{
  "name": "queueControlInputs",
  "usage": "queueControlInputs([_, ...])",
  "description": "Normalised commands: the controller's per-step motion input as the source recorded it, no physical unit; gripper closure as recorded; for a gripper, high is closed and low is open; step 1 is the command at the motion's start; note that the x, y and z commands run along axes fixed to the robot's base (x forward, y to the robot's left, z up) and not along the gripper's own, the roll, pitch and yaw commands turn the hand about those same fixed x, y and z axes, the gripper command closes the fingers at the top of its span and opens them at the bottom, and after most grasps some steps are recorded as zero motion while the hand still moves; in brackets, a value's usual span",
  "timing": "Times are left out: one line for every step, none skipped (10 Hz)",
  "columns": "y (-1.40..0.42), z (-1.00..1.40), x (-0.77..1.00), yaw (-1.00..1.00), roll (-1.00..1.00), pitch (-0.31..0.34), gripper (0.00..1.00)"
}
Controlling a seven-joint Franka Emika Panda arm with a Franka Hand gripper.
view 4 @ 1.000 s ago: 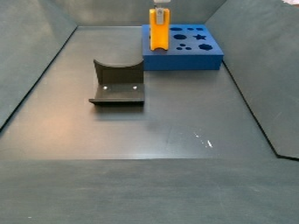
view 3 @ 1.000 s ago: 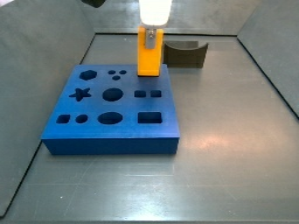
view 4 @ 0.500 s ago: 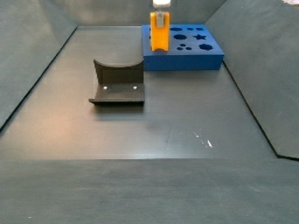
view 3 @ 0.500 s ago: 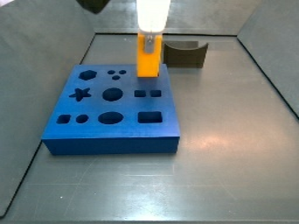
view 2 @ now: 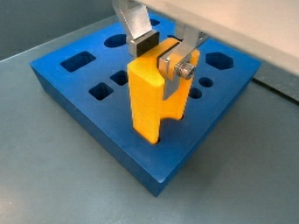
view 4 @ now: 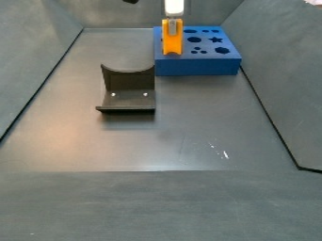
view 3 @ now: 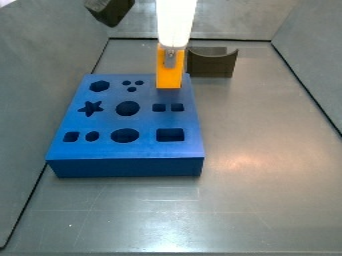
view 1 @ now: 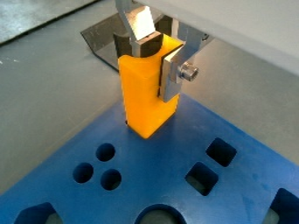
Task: Insert the arch object.
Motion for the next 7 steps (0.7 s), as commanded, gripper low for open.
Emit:
queueControlInputs([0.0, -0.27, 0.0, 0.0, -0.01, -0.173, 1.0])
queueControlInputs([0.0, -0.27, 0.0, 0.0, -0.02, -0.22, 1.0])
queueControlInputs([-0.02, -0.26, 0.0, 0.0, 0.0, -0.243, 1.0])
queueControlInputs([-0.05, -0.25, 0.0, 0.0, 0.0, -0.249, 1.0])
queueControlInputs([-0.05, -0.11, -0.1, 0.0, 0.0, -0.241, 1.0])
queueControlInputs([0.0, 0.0, -0.05, 0.0, -0.03, -0.063, 1.0])
queueControlInputs([0.0, 0.0, 0.0, 0.0, 0.0, 0.0, 1.0])
